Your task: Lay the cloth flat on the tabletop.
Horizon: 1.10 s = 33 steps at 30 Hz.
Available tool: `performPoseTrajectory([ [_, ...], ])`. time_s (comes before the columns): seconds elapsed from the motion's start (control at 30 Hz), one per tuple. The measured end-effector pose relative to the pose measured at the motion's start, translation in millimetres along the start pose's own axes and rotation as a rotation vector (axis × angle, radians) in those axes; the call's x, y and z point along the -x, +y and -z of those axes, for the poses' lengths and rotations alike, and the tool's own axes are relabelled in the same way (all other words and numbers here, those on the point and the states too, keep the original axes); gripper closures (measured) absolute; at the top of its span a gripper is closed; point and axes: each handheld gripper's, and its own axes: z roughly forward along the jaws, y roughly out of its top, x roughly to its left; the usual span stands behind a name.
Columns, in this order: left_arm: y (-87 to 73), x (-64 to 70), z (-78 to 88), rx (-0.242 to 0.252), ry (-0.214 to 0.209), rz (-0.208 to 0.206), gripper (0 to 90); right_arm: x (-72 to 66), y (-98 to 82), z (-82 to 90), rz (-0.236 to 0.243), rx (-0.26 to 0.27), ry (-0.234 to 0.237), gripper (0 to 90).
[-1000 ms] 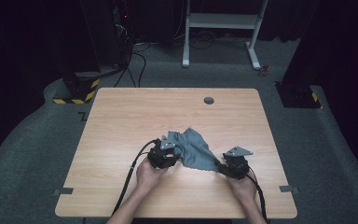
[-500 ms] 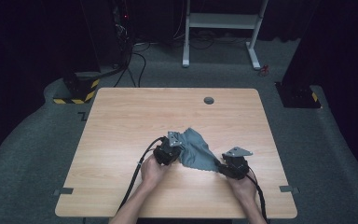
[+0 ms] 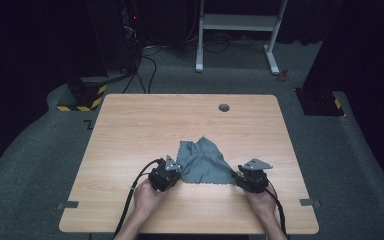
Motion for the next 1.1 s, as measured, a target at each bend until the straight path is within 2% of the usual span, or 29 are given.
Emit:
performPoseTrajectory([
  [0.1, -3.5, 4.2, 0.3, -0.006, 0.009, -0.012, 87.3, 2.6, -4.0, 12.4, -0.045, 0.083, 0.068, 71.4],
  [0.17, -5.7, 5.7, 0.5, -0.005, 0.0, -0.011, 87.3, -2.1, -6.3, 16.0, -0.03, 0.083, 0.101, 76.6],
  [0.23, -7.3, 6.5, 0.3, -0.01, -0.004, -0.016, 87.2, -9.6, -6.3, 14.4, 0.022, 0.052, 0.133, 79.3],
  [0.3, -9.2, 6.7, 0.4, -0.009, -0.004, -0.013, 87.2, -15.6, -4.0, 8.3, 0.067, -0.003, 0.139, 78.8],
  [0.33, -9.9, 6.2, 0.8, -0.007, -0.005, -0.013, 87.2, -16.7, -2.3, 3.9, 0.082, -0.03, 0.129, 74.8],
  [0.4, -11.2, 5.7, 1.9, -0.004, -0.005, -0.008, 87.1, -16.4, -0.5, -1.2, 0.079, -0.062, 0.121, 67.5],
  [0.43, -11.8, 5.7, 2.8, -0.005, -0.007, -0.006, 87.2, -15.5, -0.1, -1.4, 0.069, -0.064, 0.13, 67.4],
  [0.5, -13.1, 6.5, 4.0, -0.005, -0.01, -0.007, 87.2, -17.6, -0.9, 0.3, 0.091, -0.068, 0.109, 73.5],
  [0.57, -14.4, 8.1, 5.1, -0.007, -0.012, -0.012, 87.1, -19.7, -2.3, 3.4, 0.109, -0.075, 0.114, 86.6],
  [0.6, -15.1, 8.9, 5.6, -0.006, -0.017, -0.016, 87.2, -21.3, -3.4, 5.1, 0.127, -0.077, 0.11, 89.0],
  [0.67, -17.3, 11.8, 7.1, -0.008, -0.021, -0.019, 87.2, -25.3, -6.4, 9.4, 0.152, -0.078, 0.108, 89.9],
  [0.87, -23.5, 14.8, 11.5, -0.014, -0.06, -0.01, 86.9, -29.9, -15.6, 23.3, 0.165, -0.094, 0.165, 89.8],
  [1.0, -25.7, 15.7, 13.1, -0.007, -0.07, 0.004, 84.3, -30.6, -18.2, 28.7, 0.155, -0.102, 0.202, 85.7],
  [1.1, -25.3, 11.2, 16.2, 0.029, -0.078, 0.038, 77.9, -26.4, -12.0, 31.7, 0.13, -0.063, 0.217, 82.3],
])
